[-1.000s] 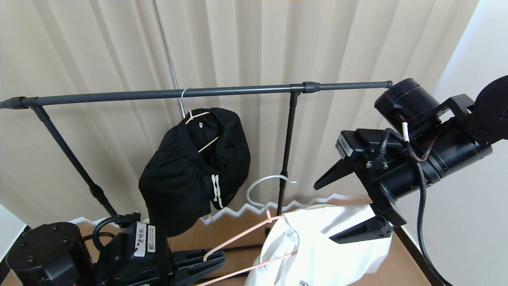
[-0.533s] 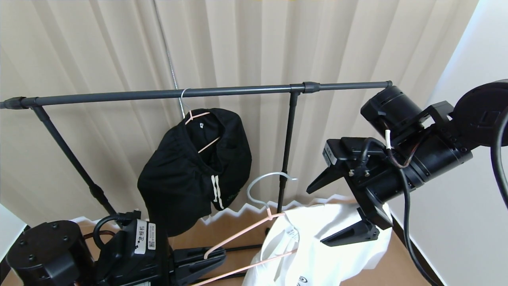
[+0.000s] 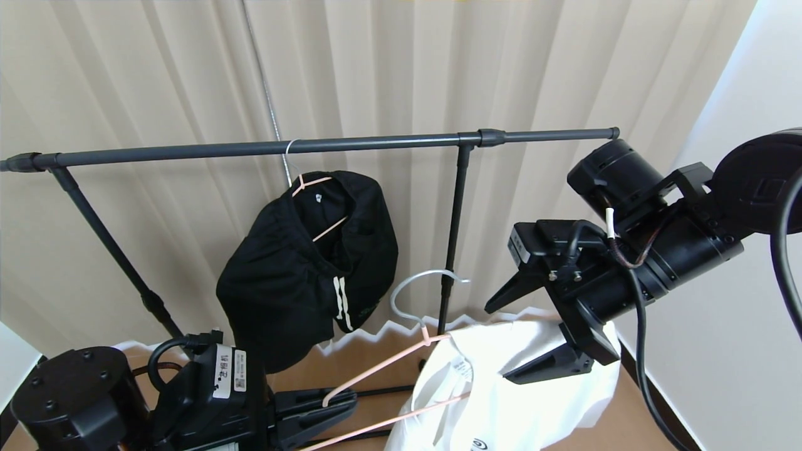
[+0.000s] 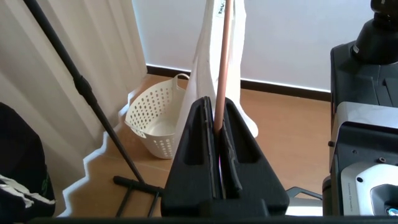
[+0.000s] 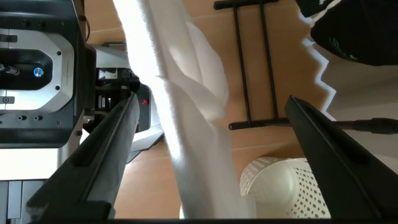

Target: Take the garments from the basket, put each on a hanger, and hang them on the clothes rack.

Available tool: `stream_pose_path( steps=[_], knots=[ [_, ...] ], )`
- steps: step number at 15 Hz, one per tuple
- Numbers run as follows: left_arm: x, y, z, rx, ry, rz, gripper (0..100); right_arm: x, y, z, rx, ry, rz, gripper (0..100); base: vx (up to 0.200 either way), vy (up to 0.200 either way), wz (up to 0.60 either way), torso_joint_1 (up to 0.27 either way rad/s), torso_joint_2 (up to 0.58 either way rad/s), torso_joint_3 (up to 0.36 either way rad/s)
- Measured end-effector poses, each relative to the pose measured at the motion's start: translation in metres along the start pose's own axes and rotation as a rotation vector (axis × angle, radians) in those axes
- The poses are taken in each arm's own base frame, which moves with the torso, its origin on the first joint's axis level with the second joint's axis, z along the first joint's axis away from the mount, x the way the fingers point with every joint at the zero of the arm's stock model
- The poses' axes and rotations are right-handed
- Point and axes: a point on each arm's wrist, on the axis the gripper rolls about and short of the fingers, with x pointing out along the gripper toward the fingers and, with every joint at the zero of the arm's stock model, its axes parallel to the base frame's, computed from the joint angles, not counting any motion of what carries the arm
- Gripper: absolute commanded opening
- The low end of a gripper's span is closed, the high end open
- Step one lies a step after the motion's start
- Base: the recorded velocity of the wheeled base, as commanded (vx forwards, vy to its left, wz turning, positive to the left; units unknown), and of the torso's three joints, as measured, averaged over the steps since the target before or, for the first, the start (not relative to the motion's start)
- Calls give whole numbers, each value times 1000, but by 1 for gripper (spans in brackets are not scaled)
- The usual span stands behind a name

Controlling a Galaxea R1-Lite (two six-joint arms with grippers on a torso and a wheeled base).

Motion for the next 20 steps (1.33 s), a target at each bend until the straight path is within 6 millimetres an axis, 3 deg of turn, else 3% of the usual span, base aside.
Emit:
stream_pose_path(
  steps=[16,17,20],
  knots=[
    [0,1,-2,-3,6,4,0,-10,4,2,-10,-15,-21,0,0,0,0,0,0,0],
    [0,1,-2,-4,6,4,100,-11,5,2,-11,-16,-23,0,0,0,0,0,0,0],
    [0,1,-2,-19,7,5,100,-14,9,1,-12,-14,-25,0,0,0,0,0,0,0]
  ],
)
